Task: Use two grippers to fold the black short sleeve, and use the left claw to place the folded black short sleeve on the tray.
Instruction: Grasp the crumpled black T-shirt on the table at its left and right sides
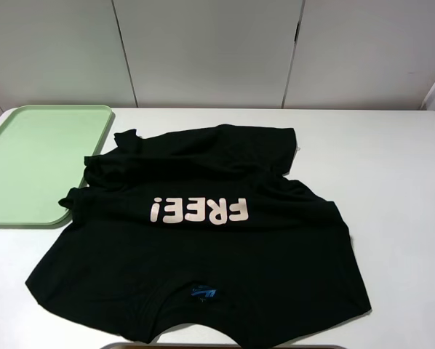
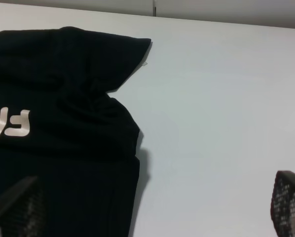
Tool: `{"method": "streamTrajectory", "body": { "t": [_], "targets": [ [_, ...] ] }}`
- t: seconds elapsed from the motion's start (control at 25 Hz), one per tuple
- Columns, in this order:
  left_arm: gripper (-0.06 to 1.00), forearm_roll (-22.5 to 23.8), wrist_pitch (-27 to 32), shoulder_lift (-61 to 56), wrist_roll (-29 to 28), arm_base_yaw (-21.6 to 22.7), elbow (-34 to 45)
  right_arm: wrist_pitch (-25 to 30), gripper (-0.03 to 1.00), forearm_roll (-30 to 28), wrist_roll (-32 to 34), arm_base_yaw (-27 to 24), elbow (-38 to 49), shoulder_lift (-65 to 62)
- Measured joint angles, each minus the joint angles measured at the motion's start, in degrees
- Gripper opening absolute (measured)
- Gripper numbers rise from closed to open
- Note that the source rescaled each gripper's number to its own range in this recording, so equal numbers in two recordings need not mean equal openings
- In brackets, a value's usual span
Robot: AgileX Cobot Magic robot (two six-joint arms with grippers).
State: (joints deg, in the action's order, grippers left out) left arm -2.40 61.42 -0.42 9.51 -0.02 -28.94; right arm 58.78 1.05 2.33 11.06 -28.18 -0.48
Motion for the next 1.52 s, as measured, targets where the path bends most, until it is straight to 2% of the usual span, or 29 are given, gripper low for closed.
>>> {"method": "streamTrajectory", "body": {
  "t": [1.52],
  "targets": [
    [1.00, 0.0, 0.0, 0.0, 0.0, -0.5, 0.0, 0.0, 1.00, 0.1, 0.0, 0.9, 0.0, 0.0]
  ]
}}
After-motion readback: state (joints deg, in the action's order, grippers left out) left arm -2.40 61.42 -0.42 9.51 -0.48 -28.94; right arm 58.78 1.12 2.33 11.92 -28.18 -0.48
